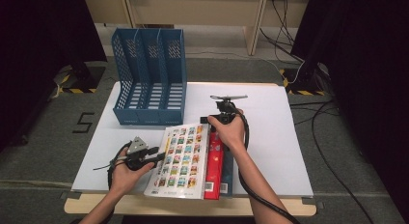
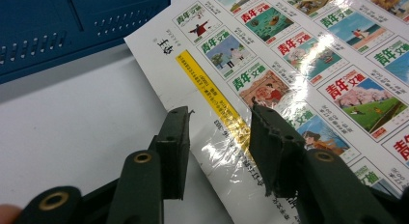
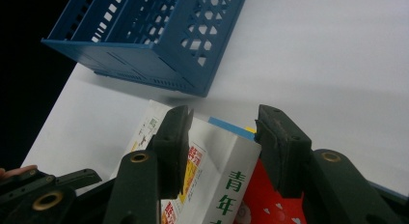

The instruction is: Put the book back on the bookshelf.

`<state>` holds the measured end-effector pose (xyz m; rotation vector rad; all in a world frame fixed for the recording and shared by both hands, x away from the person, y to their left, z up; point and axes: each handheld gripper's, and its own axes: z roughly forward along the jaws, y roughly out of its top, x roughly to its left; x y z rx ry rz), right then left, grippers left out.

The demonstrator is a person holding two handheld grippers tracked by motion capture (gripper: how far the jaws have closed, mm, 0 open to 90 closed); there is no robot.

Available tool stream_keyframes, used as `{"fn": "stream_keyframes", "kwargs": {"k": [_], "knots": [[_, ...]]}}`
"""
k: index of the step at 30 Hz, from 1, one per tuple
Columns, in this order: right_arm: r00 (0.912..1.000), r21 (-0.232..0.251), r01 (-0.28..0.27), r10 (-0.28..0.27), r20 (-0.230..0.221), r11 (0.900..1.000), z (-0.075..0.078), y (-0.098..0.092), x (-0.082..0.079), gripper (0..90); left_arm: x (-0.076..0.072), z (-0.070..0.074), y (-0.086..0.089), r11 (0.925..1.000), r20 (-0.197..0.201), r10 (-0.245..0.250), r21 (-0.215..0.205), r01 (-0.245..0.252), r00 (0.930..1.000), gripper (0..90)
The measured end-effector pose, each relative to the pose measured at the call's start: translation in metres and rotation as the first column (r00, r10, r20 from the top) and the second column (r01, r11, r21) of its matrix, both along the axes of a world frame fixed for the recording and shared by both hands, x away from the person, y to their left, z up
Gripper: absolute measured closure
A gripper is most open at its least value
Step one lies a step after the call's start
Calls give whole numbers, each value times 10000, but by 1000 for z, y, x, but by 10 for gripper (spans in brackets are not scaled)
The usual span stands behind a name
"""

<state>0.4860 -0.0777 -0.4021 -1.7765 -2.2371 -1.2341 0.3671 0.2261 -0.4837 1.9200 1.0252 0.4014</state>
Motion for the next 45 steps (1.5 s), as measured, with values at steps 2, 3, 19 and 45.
{"fn": "stream_keyframes", "kwargs": {"k": [2,3,19,45], "knots": [[9992,48,176,-174,-373,9998,-2,-1,2,556,-1,0,0,10000,60,41,38,-41,10000,580],[9976,110,316,-309,-626,9994,-2,-2,3,556,-1,0,0,10000,60,41,38,-41,10000,580],[9733,20,-480,472,-2244,9988,-10,-3,-7,525,-5,-1,-2,9997,280,174,190,-179,9995,590],[9705,967,-1530,1679,-1728,9835,26,49,-22,731,-5,28,33,9724,191,1515,-1823,-1455,9883,437]]}}
